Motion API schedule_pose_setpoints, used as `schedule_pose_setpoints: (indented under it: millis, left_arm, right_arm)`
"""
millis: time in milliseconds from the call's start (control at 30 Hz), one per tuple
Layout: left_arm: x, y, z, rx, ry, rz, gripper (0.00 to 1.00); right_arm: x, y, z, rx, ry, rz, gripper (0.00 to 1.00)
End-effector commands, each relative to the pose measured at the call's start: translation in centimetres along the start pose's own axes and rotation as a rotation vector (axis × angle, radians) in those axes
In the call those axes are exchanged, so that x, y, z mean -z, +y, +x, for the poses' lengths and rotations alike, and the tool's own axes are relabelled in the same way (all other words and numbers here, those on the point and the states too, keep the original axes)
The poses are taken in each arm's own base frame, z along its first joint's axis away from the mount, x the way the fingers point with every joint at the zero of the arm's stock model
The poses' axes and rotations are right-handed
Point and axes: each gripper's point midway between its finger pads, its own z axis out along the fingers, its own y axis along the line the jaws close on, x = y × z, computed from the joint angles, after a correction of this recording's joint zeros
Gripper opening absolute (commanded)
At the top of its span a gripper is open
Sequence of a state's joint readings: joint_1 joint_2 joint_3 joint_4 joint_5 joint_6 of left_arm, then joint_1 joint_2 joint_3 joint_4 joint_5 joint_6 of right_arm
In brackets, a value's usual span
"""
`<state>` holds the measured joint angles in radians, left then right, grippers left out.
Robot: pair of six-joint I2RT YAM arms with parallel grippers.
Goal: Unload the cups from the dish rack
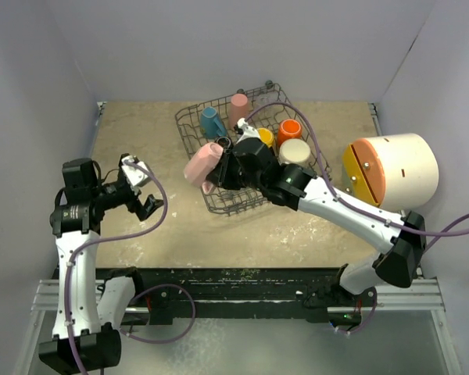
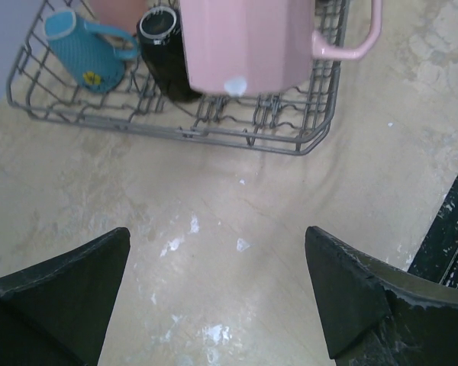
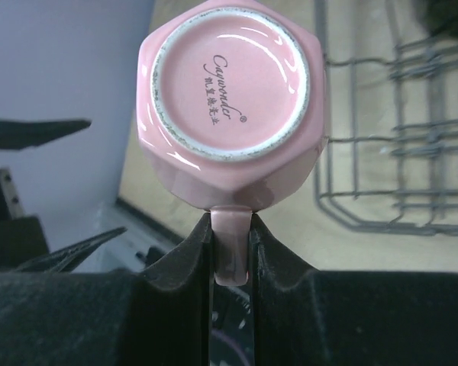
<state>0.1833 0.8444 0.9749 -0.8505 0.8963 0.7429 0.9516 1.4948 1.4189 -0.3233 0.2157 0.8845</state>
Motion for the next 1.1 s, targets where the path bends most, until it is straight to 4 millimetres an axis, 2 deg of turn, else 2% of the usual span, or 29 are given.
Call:
schedule_pose_setpoints:
  millis: [0,167,300,433,567,733,867,1033,1067]
  left_arm:
    - [1.1,-1.4,-5.3,-0.217,-0.201,0.059,0.99]
    - [2.4,-3.8,-7.8,-0.345,-0.313,0.09,1.0]
    - [3.6,-4.0,-9.5,-0.421,-0.358,0.041,1.0]
    - [4.2,-4.3,-10.2,-0.467,-0.372,0.018,0.96]
    - [4.7,-5.2,-10.8,-0.46,-0.388,0.033,0.91]
    - [4.6,-5.1,-10.2,-0.481,-0.362,0.028,0.89]
    - [4.5,-4.4,-10.7,-0.407,-0.362,0.022,0.84]
    - [4.7,-4.4,-11.9,-0.329,-0.389,0.054,0.81]
    - [4.7,-4.3,-12.1,-0.312,-0.396,0.048,0.8]
  right_arm:
    - [5.3,8.3,-3.2,-0.118,-0.024,-0.41,0.0]
    - [7.2,10.4,-2.6,-0.256,0.094,-0.607,0.0]
    - [8.3,11.2,-2.1,-0.371,0.182,-0.734,0.0]
    - [9.1,11.7,-1.8,-0.429,0.224,-0.801,0.0]
    - [10.3,12.7,-2.1,-0.491,0.241,-0.918,0.0]
    - [11.4,13.0,-2.6,-0.549,0.237,-0.995,0.0]
    - [12.1,13.0,-2.8,-0.565,0.235,-1.005,0.0]
    - [13.5,13.1,-3.0,-0.597,0.231,-1.032,0.0]
    - [13.0,12.6,-2.4,-0.615,0.246,-1.012,0.0]
